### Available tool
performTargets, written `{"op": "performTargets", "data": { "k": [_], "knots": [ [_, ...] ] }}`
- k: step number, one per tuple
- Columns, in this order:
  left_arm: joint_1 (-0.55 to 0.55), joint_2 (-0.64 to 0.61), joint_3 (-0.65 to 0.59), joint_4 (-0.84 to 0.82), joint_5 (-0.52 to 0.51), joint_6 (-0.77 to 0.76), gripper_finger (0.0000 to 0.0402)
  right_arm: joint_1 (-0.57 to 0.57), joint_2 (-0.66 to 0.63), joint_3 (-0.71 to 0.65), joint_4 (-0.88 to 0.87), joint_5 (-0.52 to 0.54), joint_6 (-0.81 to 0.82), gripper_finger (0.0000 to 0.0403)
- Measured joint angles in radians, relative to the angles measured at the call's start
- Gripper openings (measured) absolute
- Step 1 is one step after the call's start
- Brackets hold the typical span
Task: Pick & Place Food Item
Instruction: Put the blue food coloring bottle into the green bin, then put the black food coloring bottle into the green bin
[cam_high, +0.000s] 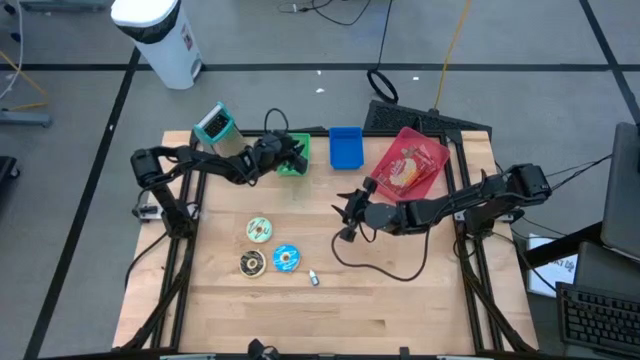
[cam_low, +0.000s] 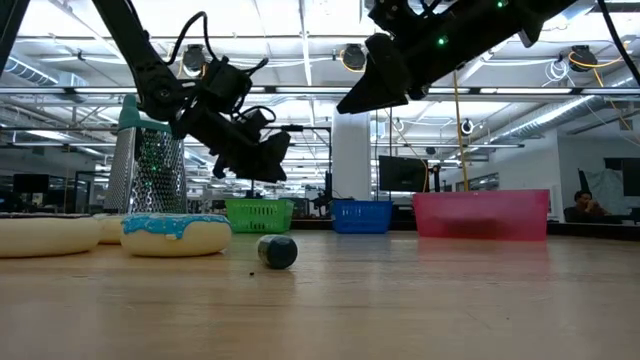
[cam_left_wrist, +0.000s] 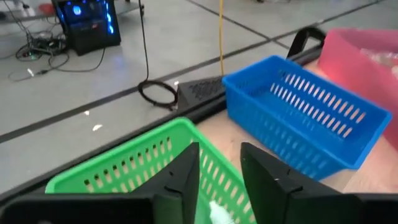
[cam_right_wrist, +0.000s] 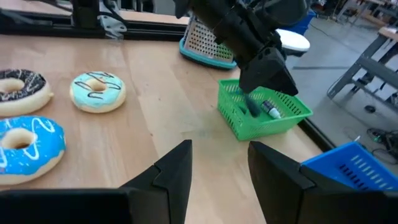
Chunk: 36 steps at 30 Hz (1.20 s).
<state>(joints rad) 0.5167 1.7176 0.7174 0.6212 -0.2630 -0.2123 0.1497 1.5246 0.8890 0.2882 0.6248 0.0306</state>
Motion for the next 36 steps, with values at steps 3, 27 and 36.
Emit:
{"op": "performTargets", "data": {
  "k": [3,27,36],
  "knots": [
    [0.000,0.000,0.000,-0.007,0.000,-0.011,0.0141,0.004,0.000,0.000,0.000,-0.012,0.030,0.0146],
    [-0.227,-0.409,0.000,-0.140,0.365,0.043,0.0200,0.130,0.275,0.003,0.345,-0.604,-0.034,0.0203],
    [-0.337,-0.523,0.000,-0.155,0.170,0.102,0.0200,0.202,0.478,0.144,0.345,-0.555,0.061,0.0280]
  ]
}}
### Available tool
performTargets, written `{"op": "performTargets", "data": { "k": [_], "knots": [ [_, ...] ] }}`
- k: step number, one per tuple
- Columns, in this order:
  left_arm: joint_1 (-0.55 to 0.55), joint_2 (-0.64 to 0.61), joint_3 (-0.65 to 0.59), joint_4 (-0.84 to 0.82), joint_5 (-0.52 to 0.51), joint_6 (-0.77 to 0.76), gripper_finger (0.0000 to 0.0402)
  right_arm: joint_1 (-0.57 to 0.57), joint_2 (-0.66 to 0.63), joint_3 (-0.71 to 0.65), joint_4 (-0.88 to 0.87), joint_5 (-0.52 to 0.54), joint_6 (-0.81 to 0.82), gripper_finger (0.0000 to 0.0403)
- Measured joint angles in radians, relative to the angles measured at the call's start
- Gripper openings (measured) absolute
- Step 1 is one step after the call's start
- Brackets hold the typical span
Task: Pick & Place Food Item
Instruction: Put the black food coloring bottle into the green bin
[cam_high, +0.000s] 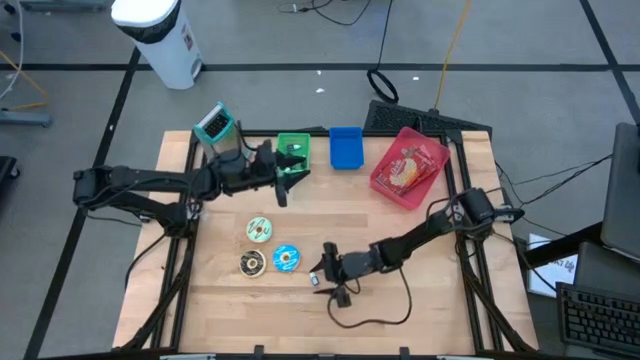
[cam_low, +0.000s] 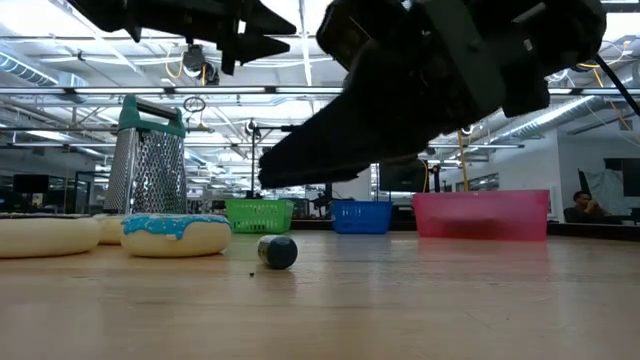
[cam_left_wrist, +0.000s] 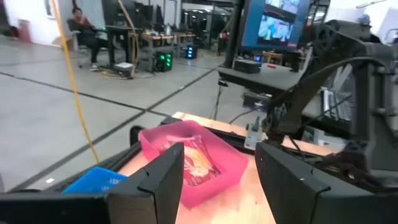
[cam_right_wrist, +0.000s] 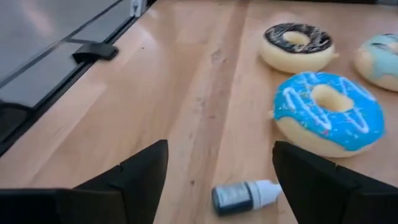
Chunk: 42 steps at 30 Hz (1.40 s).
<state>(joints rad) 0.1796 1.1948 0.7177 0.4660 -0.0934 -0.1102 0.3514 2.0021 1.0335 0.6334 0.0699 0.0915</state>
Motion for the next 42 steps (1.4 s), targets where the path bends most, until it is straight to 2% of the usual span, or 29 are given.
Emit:
{"op": "performTargets", "data": {
  "k": [5,10,21,25,33,42],
  "knots": [
    [-0.025,0.002,0.000,-0.008,-0.042,-0.001,0.0200,0.004,0.009,0.045,-0.103,0.114,0.050,0.0263],
    [-0.038,0.002,0.000,-0.048,-0.048,0.000,0.0200,0.004,0.011,0.052,-0.188,0.118,0.113,0.0247],
    [-0.038,0.002,0.000,-0.045,-0.066,0.001,0.0200,0.004,0.074,0.059,-0.173,0.115,0.290,0.0240],
    [-0.037,0.002,0.000,-0.046,-0.069,0.003,0.0200,0.005,0.075,0.059,-0.189,0.175,0.280,0.0225],
    [-0.038,0.002,0.000,-0.046,-0.069,0.002,0.0200,0.004,0.073,0.060,-0.262,0.222,0.253,0.0150],
    [-0.038,0.002,0.000,-0.052,-0.064,0.000,0.0200,0.011,0.075,0.057,-0.205,0.209,0.092,0.0057]
  ]
}}
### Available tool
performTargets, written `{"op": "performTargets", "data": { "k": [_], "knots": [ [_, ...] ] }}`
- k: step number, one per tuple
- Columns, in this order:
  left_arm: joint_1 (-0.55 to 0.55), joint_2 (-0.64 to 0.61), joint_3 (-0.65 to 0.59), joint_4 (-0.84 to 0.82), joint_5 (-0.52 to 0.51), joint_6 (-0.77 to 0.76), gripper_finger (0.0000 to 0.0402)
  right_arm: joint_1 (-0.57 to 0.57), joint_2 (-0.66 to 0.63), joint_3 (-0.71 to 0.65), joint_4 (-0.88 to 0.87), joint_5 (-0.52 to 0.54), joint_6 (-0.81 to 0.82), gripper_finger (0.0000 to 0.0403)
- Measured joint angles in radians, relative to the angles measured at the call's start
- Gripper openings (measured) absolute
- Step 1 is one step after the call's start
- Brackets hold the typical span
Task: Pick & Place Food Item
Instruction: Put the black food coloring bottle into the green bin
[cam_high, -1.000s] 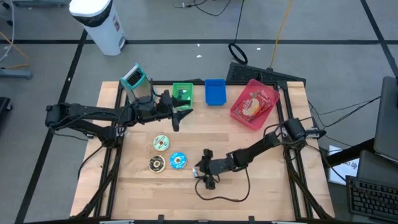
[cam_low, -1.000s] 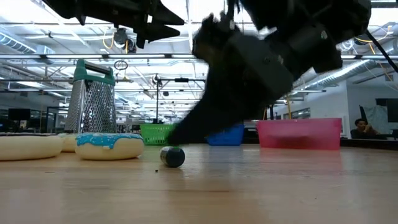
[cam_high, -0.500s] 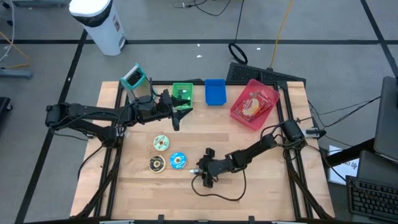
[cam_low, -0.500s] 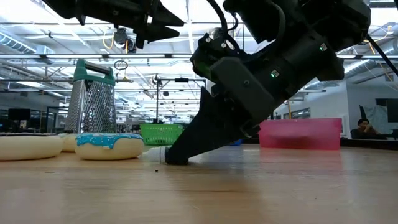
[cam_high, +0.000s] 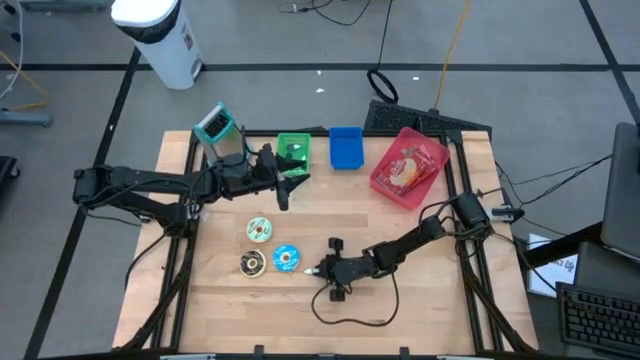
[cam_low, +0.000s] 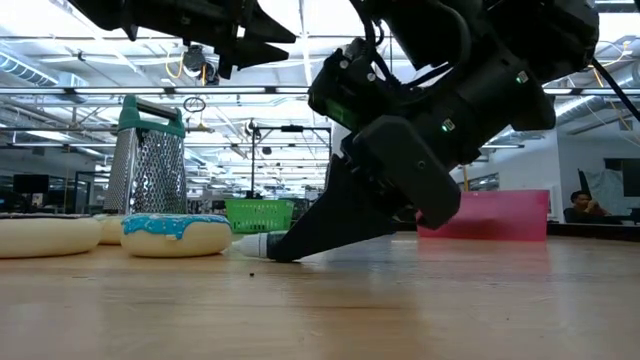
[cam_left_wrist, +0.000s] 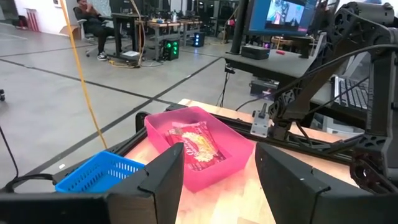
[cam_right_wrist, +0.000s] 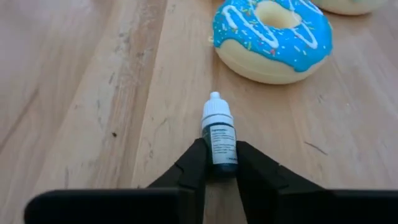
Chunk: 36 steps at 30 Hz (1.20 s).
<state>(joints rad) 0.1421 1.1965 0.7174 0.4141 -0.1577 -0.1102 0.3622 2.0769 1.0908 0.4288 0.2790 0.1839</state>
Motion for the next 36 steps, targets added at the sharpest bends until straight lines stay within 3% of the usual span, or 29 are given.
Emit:
{"op": "performTargets", "data": {
  "k": [3,10,16,20,28,33,36],
  "knots": [
    [0.000,0.000,0.000,-0.004,0.032,-0.025,0.0200,0.000,-0.009,-0.001,-0.004,0.004,-0.035,0.0051],
    [-0.008,0.000,0.000,-0.063,0.242,-0.029,0.0200,0.000,-0.152,-0.002,-0.141,0.022,-0.109,0.0062],
    [-0.028,0.025,0.000,-0.132,0.217,-0.061,0.0200,0.000,-0.318,-0.002,-0.448,0.277,-0.151,0.0054],
    [-0.039,0.103,0.000,-0.079,0.200,-0.108,0.0200,-0.004,-0.407,-0.027,-0.538,0.471,-0.157,0.0055],
    [-0.008,0.266,0.000,0.212,0.232,-0.097,0.0200,-0.090,-0.591,-0.211,-0.334,0.616,-0.335,0.0055],
    [0.125,0.283,0.000,0.341,0.351,-0.178,0.0202,-0.166,-0.715,-0.372,-0.060,0.605,-0.515,0.0055],
    [0.196,0.309,0.000,0.370,0.416,-0.215,0.0211,-0.226,-0.756,-0.473,0.154,0.493,-0.618,0.0055]
  ]
}}
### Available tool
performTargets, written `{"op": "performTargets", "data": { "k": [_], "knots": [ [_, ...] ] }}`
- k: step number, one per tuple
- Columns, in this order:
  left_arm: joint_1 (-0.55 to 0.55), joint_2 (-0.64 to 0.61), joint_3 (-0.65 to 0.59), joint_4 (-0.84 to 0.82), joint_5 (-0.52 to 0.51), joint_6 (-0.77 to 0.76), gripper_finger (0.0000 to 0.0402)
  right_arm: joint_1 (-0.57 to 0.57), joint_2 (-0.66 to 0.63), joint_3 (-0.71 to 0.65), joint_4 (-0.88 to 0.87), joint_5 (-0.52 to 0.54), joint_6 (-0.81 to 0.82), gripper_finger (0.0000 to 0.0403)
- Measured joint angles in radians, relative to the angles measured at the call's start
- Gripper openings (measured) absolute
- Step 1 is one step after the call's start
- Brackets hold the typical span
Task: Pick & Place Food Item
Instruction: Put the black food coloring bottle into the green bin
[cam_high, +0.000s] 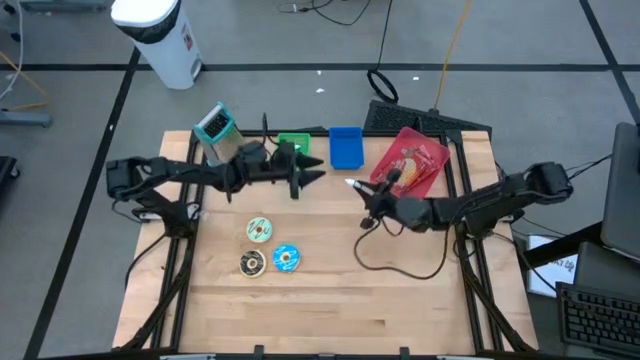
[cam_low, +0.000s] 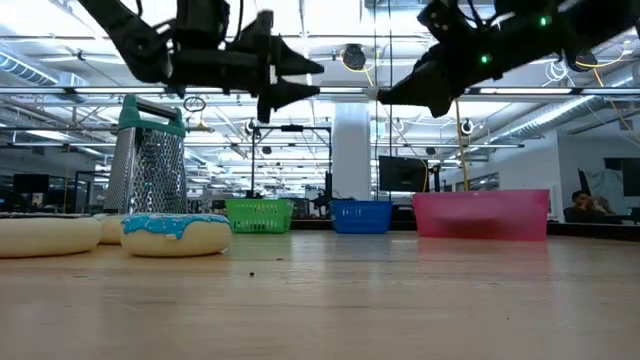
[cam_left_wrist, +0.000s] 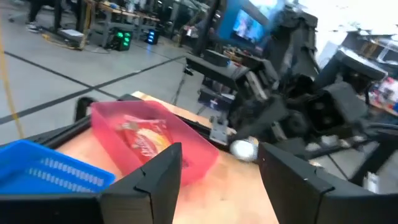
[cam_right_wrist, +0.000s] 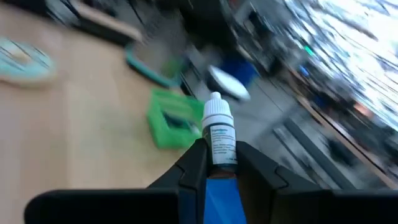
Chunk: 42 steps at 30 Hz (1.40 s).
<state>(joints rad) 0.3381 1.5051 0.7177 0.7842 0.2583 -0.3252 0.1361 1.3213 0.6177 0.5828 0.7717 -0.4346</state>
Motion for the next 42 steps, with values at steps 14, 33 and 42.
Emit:
{"op": "performTargets", "data": {
  "k": [14,33,42],
  "knots": [
    [-0.033,0.303,0.187,0.101,0.157,0.011,0.0264,-0.182,-0.006,-0.122,0.229,-0.334,-0.068,0.0055],
    [-0.071,0.335,0.275,0.095,0.160,-0.037,0.0220,-0.155,-0.007,-0.104,0.385,-0.360,-0.277,0.0055],
    [-0.070,0.335,0.275,0.112,0.152,-0.077,0.0196,-0.155,-0.007,-0.090,0.345,-0.404,-0.280,0.0055]
  ]
}}
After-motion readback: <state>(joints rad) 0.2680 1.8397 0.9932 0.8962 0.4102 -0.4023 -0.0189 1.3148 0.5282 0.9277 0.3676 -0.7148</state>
